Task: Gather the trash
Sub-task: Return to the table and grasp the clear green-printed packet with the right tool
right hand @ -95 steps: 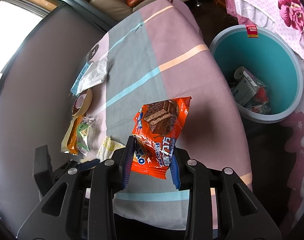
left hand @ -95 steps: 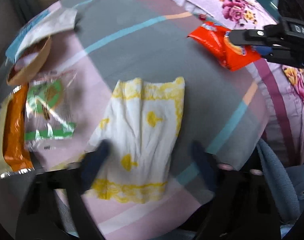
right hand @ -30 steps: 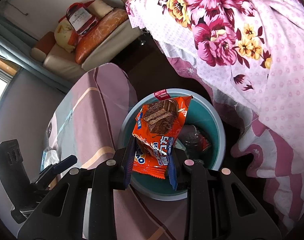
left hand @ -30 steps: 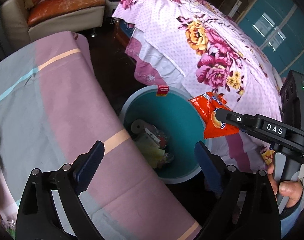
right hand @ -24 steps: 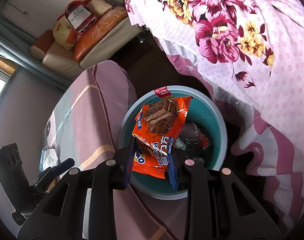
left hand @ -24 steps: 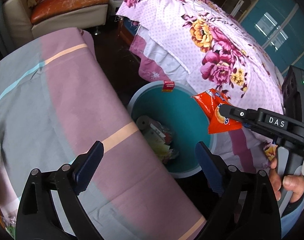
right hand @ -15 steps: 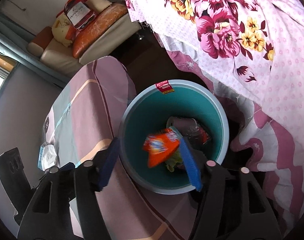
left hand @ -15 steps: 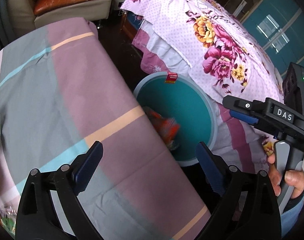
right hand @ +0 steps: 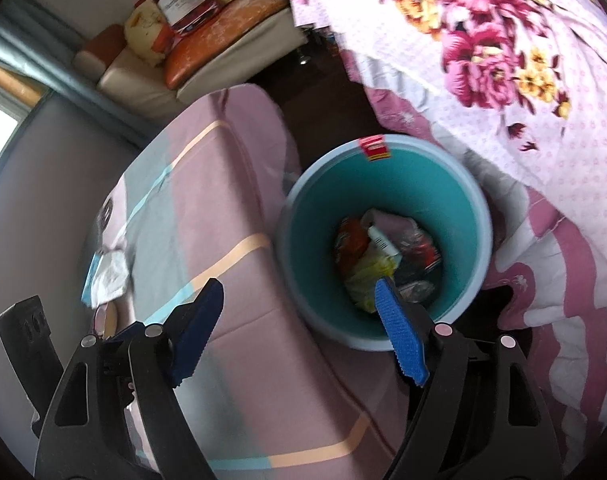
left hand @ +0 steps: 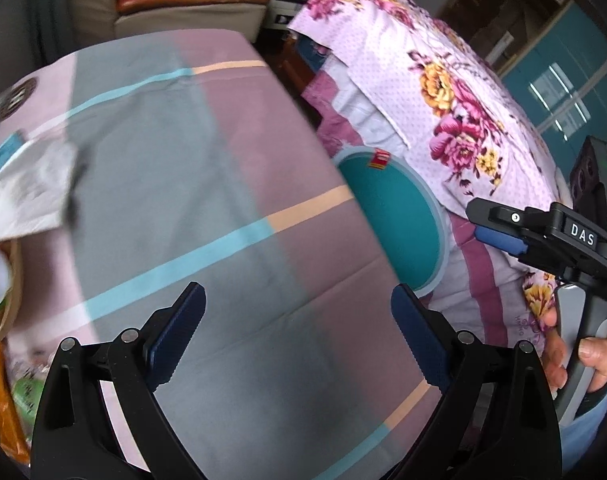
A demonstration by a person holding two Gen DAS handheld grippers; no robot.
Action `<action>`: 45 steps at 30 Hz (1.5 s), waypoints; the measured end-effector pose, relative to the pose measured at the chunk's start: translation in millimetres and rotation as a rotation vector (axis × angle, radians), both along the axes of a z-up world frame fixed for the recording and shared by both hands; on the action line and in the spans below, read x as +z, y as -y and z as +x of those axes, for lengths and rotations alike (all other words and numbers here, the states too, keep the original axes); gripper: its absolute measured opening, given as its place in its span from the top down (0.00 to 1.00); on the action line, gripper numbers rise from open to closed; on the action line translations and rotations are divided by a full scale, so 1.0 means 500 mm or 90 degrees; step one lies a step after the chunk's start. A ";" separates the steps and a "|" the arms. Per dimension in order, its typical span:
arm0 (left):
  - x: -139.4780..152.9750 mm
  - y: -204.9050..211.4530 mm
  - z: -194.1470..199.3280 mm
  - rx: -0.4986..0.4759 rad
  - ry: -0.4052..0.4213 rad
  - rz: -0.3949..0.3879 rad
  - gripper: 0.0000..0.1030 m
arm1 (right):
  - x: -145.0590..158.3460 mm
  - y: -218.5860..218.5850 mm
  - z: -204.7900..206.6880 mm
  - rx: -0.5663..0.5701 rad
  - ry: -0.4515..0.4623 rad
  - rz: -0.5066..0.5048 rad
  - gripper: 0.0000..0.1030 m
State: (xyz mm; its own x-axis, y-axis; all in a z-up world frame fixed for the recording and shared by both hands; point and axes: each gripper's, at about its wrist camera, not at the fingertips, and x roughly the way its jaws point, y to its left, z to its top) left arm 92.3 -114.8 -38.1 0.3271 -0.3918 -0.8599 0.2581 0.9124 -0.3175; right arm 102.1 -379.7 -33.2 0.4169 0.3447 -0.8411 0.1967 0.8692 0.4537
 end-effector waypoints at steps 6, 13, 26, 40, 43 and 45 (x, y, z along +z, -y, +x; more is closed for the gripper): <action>0.016 -0.097 -0.031 0.048 0.011 -0.005 0.09 | 0.015 -0.081 -0.006 0.038 -0.006 -0.004 0.26; 0.041 -0.232 -0.078 0.112 0.034 -0.015 0.09 | 0.028 -0.217 -0.013 0.111 -0.022 -0.016 0.24; 0.052 -0.482 -0.180 0.254 0.067 -0.006 0.05 | 0.014 -0.487 -0.043 0.266 -0.071 -0.029 0.24; -0.010 -0.650 -0.238 0.365 0.021 -0.031 0.05 | -0.038 -0.695 -0.035 0.369 -0.136 -0.024 0.24; -0.016 -0.662 -0.242 0.370 0.015 -0.033 0.05 | -0.051 -0.716 -0.026 0.371 -0.143 -0.030 0.24; -0.020 -0.671 -0.245 0.374 0.011 -0.040 0.05 | -0.060 -0.722 -0.021 0.370 -0.148 -0.033 0.24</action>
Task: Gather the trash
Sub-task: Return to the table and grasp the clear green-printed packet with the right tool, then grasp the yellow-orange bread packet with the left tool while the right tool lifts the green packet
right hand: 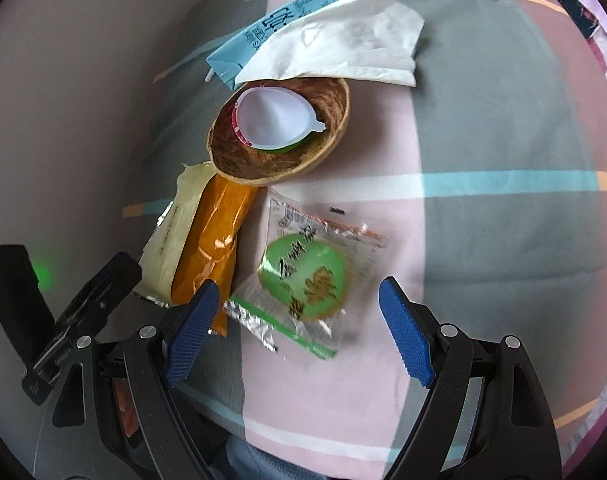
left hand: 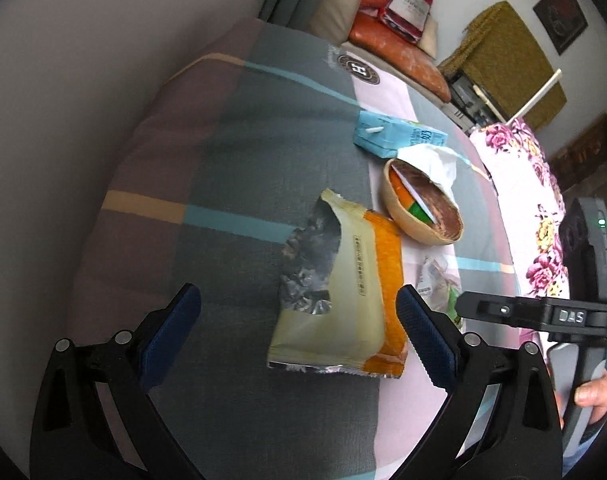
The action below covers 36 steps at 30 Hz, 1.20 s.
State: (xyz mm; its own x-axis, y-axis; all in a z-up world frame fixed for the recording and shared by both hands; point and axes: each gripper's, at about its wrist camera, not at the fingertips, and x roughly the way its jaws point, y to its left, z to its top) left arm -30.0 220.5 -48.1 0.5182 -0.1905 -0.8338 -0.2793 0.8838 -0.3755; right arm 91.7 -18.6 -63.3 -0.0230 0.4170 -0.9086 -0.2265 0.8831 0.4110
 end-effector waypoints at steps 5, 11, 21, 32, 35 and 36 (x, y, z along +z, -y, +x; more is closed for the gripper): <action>-0.010 -0.002 0.005 -0.003 -0.008 -0.022 0.05 | -0.019 -0.004 -0.001 0.003 0.006 -0.006 0.27; -0.020 0.036 0.024 -0.042 -0.023 -0.017 0.05 | 0.004 0.001 -0.029 0.044 0.069 -0.015 0.38; -0.040 0.134 0.055 -0.106 -0.059 0.061 0.05 | 0.026 0.069 -0.040 0.002 0.086 0.000 0.38; -0.050 0.176 0.047 -0.117 -0.054 0.167 0.16 | 0.020 0.129 -0.016 -0.030 0.084 0.024 0.38; -0.046 0.177 0.038 -0.113 -0.054 0.172 0.20 | 0.018 0.130 -0.015 -0.032 0.084 0.031 0.38; -0.044 0.175 0.033 -0.109 -0.053 0.171 0.21 | 0.018 0.133 -0.016 -0.032 0.085 0.033 0.38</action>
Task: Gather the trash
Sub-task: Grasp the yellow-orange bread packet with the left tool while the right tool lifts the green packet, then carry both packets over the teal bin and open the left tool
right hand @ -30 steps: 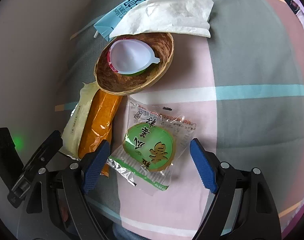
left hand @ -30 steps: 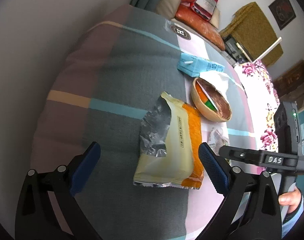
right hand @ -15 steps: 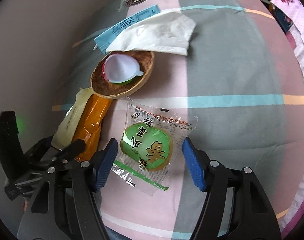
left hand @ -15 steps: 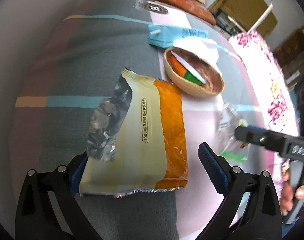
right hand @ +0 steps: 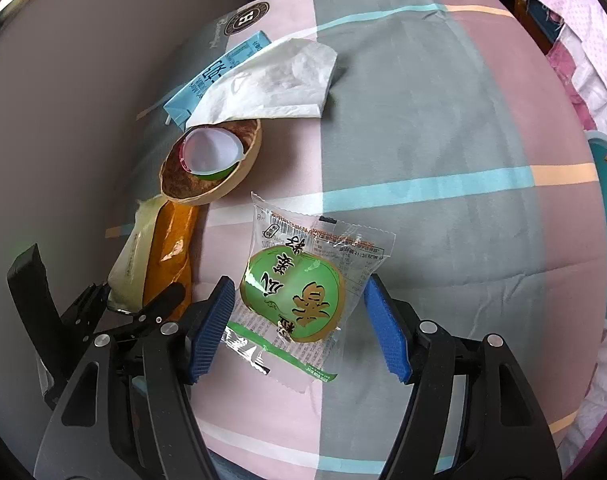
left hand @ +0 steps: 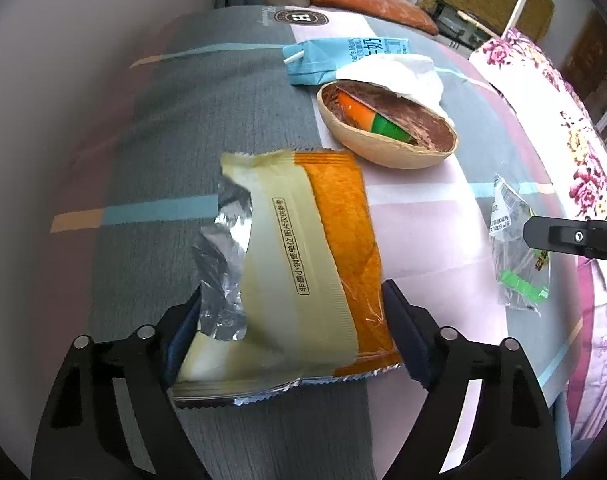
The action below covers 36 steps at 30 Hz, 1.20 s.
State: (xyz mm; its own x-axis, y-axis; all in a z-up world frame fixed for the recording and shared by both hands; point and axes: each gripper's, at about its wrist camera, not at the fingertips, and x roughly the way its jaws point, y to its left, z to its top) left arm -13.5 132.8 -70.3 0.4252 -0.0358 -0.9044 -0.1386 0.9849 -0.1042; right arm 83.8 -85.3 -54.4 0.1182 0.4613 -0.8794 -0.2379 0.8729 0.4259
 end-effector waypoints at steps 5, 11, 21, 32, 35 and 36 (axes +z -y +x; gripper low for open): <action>0.016 -0.037 -0.025 0.040 -0.003 -0.040 0.21 | -0.002 0.026 0.005 -0.006 0.001 0.018 0.38; 0.069 -0.054 -0.062 0.059 0.034 -0.067 0.21 | -0.003 0.054 0.008 -0.016 0.005 0.040 0.38; 0.141 0.055 -0.015 -0.018 0.083 -0.075 0.21 | 0.030 0.171 0.017 -0.086 0.043 0.074 0.38; 0.126 0.323 0.122 -0.193 0.069 -0.055 0.20 | 0.057 0.411 0.037 -0.241 0.093 0.086 0.38; 0.121 0.401 0.154 -0.238 0.066 -0.046 0.20 | 0.059 0.475 0.042 -0.276 0.103 0.085 0.38; 0.118 0.428 0.165 -0.252 0.063 -0.043 0.20 | 0.059 0.496 0.042 -0.288 0.107 0.085 0.38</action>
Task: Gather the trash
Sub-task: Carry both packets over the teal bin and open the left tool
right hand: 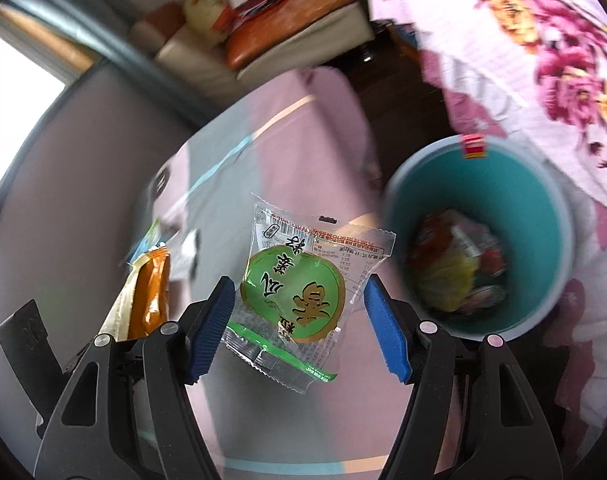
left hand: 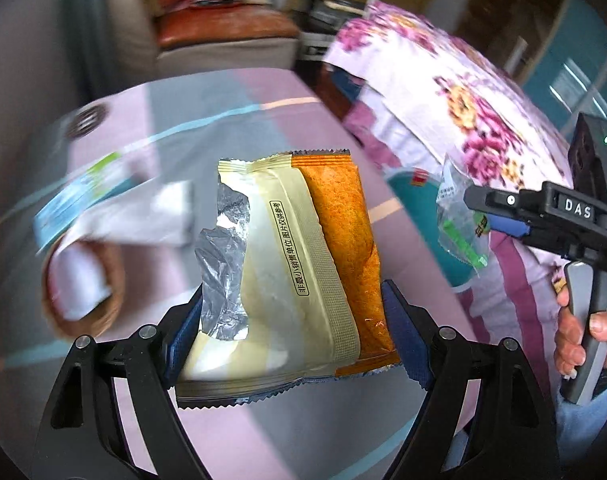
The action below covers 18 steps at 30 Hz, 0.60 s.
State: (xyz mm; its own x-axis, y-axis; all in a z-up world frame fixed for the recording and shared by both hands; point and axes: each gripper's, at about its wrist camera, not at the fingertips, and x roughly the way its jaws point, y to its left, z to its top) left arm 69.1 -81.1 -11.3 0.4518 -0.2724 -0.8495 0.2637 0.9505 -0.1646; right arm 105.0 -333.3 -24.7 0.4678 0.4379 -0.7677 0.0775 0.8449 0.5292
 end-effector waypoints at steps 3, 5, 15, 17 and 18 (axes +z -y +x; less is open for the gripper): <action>-0.009 0.061 0.018 -0.030 -0.009 0.005 0.20 | 0.001 0.061 -0.008 -0.030 0.007 0.004 0.38; -0.016 0.102 0.032 -0.050 -0.017 0.008 0.20 | 0.000 0.094 -0.011 -0.047 0.009 0.009 0.38; -0.048 0.250 0.072 -0.126 -0.035 0.031 0.20 | -0.028 0.231 -0.016 -0.129 0.002 0.026 0.38; -0.054 0.278 0.083 -0.140 -0.038 0.036 0.20 | -0.031 0.254 -0.017 -0.143 0.001 0.028 0.38; -0.056 0.285 0.085 -0.143 -0.039 0.037 0.20 | -0.032 0.259 -0.019 -0.147 0.001 0.028 0.38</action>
State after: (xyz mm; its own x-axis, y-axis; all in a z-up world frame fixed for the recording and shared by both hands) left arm 111.6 -223.6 -39.1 0.3323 -0.3101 -0.8908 0.4614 0.8772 -0.1332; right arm 95.5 -462.9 -40.5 0.5603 0.3519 -0.7498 0.2654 0.7812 0.5650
